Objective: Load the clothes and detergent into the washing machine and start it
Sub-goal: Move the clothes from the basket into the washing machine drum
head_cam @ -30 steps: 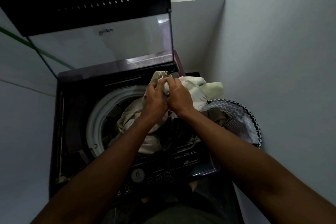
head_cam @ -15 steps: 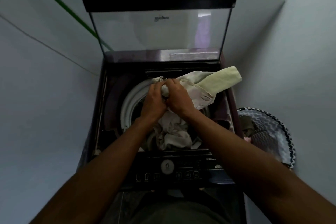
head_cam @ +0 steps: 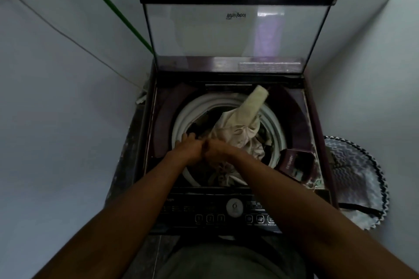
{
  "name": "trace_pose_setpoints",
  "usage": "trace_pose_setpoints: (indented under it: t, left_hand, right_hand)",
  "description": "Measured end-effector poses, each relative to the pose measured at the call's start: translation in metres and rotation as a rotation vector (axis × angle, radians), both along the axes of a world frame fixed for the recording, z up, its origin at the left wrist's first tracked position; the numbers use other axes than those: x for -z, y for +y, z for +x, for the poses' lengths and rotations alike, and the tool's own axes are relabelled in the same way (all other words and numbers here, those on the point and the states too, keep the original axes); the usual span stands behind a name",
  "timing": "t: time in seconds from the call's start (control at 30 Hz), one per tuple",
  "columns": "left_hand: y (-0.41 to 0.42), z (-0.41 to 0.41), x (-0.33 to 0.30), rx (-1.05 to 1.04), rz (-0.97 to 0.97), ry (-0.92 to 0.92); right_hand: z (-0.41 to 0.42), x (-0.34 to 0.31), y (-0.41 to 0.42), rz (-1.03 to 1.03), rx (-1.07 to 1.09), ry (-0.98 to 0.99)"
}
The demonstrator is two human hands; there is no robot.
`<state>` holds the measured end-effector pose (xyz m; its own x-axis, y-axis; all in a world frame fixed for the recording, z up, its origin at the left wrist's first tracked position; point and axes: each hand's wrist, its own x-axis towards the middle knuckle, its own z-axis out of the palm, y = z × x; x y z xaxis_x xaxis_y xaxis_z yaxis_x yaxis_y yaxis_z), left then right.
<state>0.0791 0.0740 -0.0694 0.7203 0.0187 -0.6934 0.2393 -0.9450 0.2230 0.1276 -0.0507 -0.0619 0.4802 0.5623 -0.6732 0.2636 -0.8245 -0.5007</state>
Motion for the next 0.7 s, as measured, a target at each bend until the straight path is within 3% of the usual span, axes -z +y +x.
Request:
trace_pose_setpoints:
  t: [0.07, 0.17, 0.23, 0.27, 0.37, 0.43, 0.5, 0.57, 0.63, 0.7]
  left_hand:
    - [0.000, 0.001, 0.001, -0.006, -0.055, -0.105]
    - [-0.007, 0.009, -0.003, -0.096, -0.250, -0.244]
    - [-0.017, 0.013, -0.008, -0.129, -0.395, -0.289]
    - [-0.021, 0.014, -0.010, -0.135, -0.447, -0.299]
    - [-0.031, 0.019, 0.001, -0.105, -0.449, -0.260]
    - [-0.035, 0.020, 0.014, -0.046, -0.387, -0.220]
    - [-0.036, 0.022, 0.026, -0.016, -0.356, -0.182]
    - [-0.035, 0.021, 0.035, 0.017, -0.357, -0.167]
    - [-0.035, 0.020, 0.042, 0.056, -0.380, -0.156]
    - [-0.037, 0.021, 0.046, 0.061, -0.411, -0.131]
  right_hand:
    - [0.001, 0.003, -0.003, 0.039, 0.092, -0.057]
    - [0.006, 0.002, -0.017, 0.135, 0.279, -0.413]
    - [0.008, -0.004, -0.029, -0.020, 0.330, -0.702]
    - [0.010, -0.005, -0.034, -0.090, 0.363, -0.746]
    - [0.012, -0.013, -0.047, -0.139, 0.501, -0.357]
    - [0.011, -0.018, -0.056, -0.191, 0.446, -0.142]
    - [0.012, -0.018, -0.060, -0.255, 0.299, -0.092]
    - [0.018, -0.005, -0.060, -0.285, 0.294, -0.056]
    - [0.017, 0.015, -0.061, -0.333, 0.345, -0.070]
    - [0.013, 0.040, -0.063, -0.299, 0.550, -0.053]
